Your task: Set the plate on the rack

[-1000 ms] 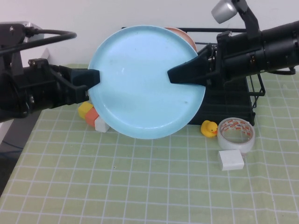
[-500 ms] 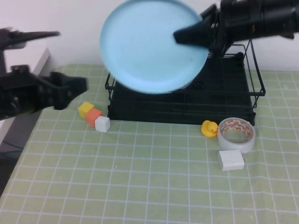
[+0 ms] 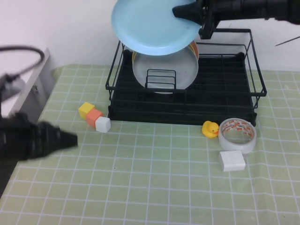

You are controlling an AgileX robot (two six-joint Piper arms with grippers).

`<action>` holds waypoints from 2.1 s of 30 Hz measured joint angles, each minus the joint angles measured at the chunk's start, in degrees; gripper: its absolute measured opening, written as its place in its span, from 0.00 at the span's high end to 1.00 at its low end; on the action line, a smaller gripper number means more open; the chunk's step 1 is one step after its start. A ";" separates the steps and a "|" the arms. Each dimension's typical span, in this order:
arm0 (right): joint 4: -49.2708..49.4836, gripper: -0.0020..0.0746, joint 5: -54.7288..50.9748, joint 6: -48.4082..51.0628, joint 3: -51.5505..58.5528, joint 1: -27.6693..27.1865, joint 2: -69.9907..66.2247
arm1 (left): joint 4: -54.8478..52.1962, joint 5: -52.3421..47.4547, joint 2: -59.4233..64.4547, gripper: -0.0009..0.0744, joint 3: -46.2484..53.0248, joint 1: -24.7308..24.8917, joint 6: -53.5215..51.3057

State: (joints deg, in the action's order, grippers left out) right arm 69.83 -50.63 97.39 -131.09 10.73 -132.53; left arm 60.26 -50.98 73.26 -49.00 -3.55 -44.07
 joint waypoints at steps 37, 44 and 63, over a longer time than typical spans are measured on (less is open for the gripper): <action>6.32 0.59 11.20 2.67 -9.00 -0.37 -19.47 | 6.09 3.86 -4.38 0.99 15.40 -0.13 -9.92; 5.43 0.40 9.59 -5.00 -9.00 -0.27 -19.35 | 6.09 3.23 -4.50 0.99 15.40 -0.13 -10.21; 2.47 0.96 -19.62 -31.22 -9.11 -7.56 7.70 | -9.74 6.67 -40.89 0.99 19.16 -0.13 6.85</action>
State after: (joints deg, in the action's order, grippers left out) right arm 72.29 -70.24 66.16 -140.21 3.17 -124.82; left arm 50.52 -44.31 32.36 -29.84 -3.68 -37.22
